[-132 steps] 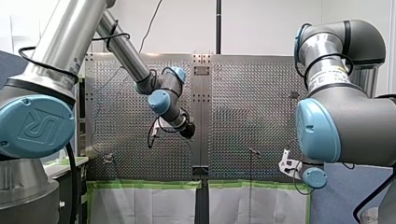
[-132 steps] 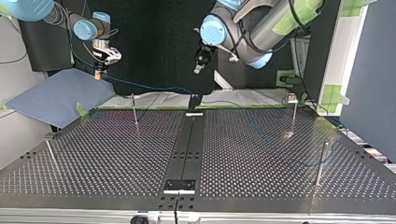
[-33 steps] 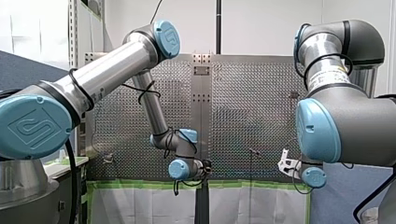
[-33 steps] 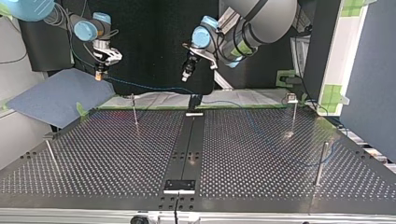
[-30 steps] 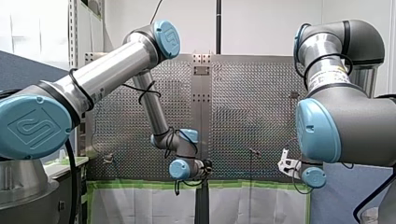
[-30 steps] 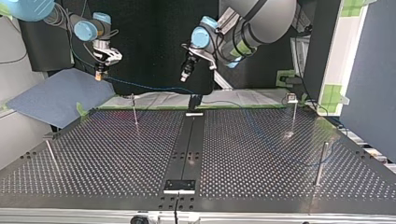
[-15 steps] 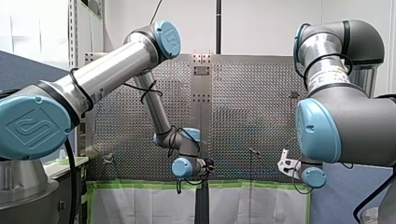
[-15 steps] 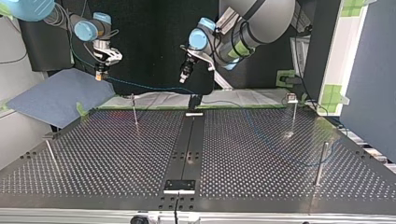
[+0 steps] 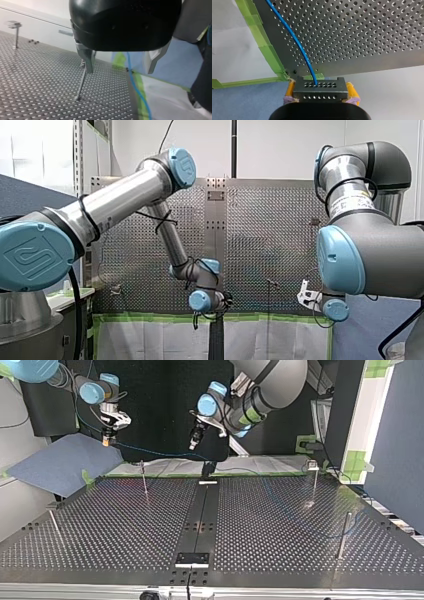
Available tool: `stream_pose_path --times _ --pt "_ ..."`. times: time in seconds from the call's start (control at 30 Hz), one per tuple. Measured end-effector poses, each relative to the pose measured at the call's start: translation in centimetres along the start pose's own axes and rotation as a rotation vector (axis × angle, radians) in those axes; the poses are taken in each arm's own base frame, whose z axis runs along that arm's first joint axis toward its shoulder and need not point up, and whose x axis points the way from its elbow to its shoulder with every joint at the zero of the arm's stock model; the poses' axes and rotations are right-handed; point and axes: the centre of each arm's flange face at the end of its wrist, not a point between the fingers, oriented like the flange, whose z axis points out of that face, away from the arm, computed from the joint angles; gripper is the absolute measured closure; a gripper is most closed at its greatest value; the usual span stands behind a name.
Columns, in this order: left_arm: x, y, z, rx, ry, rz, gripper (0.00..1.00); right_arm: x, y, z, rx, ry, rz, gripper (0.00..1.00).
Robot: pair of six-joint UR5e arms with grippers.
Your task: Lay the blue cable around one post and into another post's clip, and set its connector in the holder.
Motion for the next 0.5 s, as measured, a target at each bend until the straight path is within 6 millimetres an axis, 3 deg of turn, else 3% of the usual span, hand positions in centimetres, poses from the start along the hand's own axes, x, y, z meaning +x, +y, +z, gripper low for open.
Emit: stream_pose_path --times 0.5 --pt "4.4 0.0 2.1 -0.035 0.083 0.008 0.00 0.0 -0.1 0.0 0.001 -0.001 0.000 1.00"
